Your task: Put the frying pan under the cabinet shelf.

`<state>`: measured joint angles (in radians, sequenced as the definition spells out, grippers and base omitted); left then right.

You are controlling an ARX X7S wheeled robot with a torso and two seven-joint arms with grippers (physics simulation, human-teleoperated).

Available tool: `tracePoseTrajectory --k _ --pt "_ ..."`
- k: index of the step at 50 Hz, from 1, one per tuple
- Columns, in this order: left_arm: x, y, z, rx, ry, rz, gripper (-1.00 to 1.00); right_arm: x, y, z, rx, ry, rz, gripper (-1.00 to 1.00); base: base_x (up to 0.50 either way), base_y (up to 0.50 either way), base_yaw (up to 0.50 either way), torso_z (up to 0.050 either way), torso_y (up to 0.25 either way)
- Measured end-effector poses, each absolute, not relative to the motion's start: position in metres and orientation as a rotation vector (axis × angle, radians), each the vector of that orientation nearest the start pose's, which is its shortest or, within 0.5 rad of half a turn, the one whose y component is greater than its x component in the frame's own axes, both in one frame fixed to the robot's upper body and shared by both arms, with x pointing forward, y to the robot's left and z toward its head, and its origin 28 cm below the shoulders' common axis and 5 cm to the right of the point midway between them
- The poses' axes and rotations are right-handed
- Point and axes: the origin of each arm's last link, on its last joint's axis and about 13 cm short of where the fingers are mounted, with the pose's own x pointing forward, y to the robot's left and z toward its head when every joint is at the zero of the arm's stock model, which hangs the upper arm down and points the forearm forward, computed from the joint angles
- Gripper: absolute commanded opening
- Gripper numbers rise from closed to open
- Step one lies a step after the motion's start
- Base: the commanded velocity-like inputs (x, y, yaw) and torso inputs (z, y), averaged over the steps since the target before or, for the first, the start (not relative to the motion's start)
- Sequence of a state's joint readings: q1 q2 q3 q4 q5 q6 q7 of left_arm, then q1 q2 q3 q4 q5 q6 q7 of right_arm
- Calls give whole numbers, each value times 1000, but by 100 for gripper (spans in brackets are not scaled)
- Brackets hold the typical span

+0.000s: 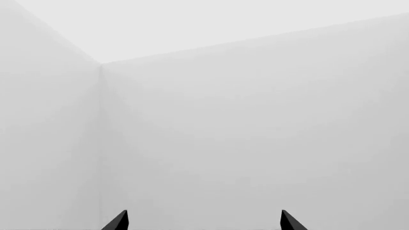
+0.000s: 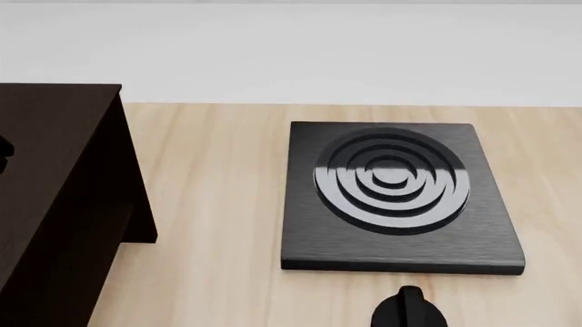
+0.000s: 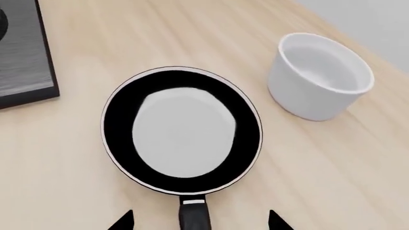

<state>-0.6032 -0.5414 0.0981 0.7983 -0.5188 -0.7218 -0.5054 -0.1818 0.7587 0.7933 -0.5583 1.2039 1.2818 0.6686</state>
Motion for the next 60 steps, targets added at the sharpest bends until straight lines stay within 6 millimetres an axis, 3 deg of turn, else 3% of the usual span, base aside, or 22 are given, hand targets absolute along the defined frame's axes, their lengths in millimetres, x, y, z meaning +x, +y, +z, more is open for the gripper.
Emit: tracePoseTrajectory --k 60 --pt "224 242 250 139 -573 106 100 120 -273 133 -2 671 -537 100 0 0 0 0 0"
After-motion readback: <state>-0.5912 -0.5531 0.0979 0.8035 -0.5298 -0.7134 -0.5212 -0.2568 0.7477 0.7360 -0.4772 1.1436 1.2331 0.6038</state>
